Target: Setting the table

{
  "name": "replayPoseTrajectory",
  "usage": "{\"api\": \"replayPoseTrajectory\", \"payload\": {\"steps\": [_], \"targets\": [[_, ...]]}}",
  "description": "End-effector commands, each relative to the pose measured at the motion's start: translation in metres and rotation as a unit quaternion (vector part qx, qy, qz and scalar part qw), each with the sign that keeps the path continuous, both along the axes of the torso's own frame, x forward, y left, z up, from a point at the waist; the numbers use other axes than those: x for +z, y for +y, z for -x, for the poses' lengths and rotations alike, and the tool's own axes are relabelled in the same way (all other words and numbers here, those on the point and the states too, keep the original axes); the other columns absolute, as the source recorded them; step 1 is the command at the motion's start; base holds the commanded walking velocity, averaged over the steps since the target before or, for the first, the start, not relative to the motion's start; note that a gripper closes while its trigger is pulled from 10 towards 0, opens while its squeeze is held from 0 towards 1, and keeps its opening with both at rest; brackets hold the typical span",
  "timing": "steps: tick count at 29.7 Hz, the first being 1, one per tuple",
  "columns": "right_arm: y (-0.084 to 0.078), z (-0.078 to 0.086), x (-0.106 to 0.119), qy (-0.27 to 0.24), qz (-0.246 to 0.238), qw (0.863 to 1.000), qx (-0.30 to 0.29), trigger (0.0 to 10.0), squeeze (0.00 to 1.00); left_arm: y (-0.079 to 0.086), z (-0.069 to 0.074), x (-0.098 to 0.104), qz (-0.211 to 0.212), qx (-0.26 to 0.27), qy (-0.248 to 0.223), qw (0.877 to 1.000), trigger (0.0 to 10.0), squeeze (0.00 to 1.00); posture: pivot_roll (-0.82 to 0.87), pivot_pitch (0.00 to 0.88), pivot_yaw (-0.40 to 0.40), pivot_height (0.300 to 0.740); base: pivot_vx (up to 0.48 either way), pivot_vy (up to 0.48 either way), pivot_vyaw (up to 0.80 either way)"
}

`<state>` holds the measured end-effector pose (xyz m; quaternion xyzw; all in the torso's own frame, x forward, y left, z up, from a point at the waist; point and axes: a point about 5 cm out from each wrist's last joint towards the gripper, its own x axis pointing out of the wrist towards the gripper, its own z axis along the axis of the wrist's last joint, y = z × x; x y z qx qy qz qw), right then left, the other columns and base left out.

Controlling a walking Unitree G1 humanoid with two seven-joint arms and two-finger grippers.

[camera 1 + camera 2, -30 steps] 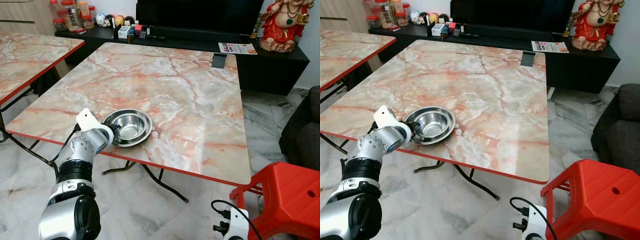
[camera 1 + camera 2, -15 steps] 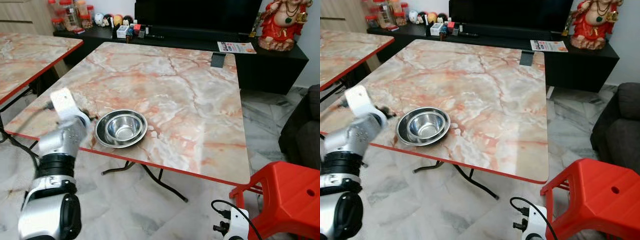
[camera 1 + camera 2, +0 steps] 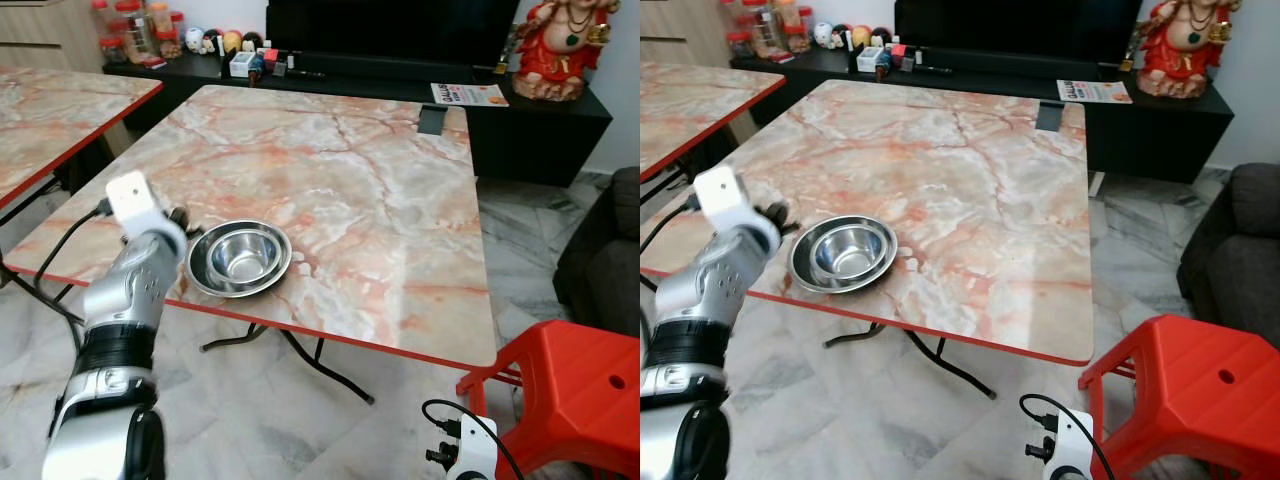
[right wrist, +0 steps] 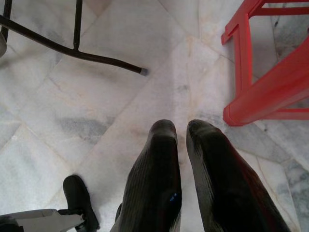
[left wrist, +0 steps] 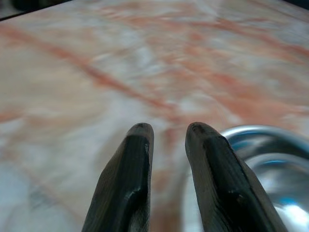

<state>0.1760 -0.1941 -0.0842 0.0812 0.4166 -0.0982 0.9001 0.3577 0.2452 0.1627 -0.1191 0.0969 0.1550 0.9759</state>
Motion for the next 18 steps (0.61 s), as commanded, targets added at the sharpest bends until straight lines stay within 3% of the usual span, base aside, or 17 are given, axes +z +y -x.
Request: {"api": "replayPoseTrajectory", "payload": {"steps": [1,4,7,8,10,13,17,18], "targets": [[0.001,0.001,-0.001,0.003,-0.003,1.0,-0.003,10.0,0.0,0.011,0.002,0.007,-0.013,0.021,-0.025,0.999,10.0,0.0,-0.01,0.0,0.0,0.74,0.0,0.0,0.0],[0.002,0.001,-0.001,0.003,-0.004,1.0,-0.001,10.0,0.0,0.028,0.011,0.0,-0.117,0.039,-0.036,0.992,10.0,0.0,0.0,0.0,-0.001,0.74,0.0,0.0,0.0],[0.002,0.0,0.0,0.0,-0.004,1.0,-0.001,10.0,0.0,0.04,0.025,-0.015,-0.126,0.069,-0.042,0.989,10.0,0.0,0.0,0.0,0.001,0.74,0.0,0.0,0.0],[0.002,0.0,0.0,-0.002,-0.004,1.0,-0.003,10.0,0.0,0.049,0.034,-0.024,-0.15,0.092,-0.028,0.984,10.0,0.0,-0.01,0.0,0.001,0.74,0.0,0.0,0.0],[0.002,0.0,0.0,-0.002,-0.004,1.0,-0.004,10.0,0.0,0.053,0.037,-0.028,-0.165,0.099,-0.02,0.981,10.0,0.0,-0.01,0.0,0.001,0.74,0.0,0.0,0.0],[0.001,0.002,-0.001,-0.001,-0.004,1.0,-0.006,10.0,0.0,0.078,0.065,-0.049,-0.221,0.162,0.021,0.962,10.0,0.0,0.0,0.0,0.004,0.74,0.0,0.0,0.0],[0.001,0.002,-0.001,0.0,-0.004,1.0,-0.006,10.0,0.0,0.083,0.071,-0.055,-0.232,0.174,0.023,0.957,10.0,0.0,0.0,0.0,0.004,0.74,0.0,0.0,0.0],[0.002,0.003,-0.002,0.001,-0.004,1.0,-0.005,10.0,0.0,0.096,0.092,-0.078,-0.245,0.202,0.066,0.946,10.0,0.0,0.0,0.0,0.007,0.74,0.0,0.0,0.0]]}}
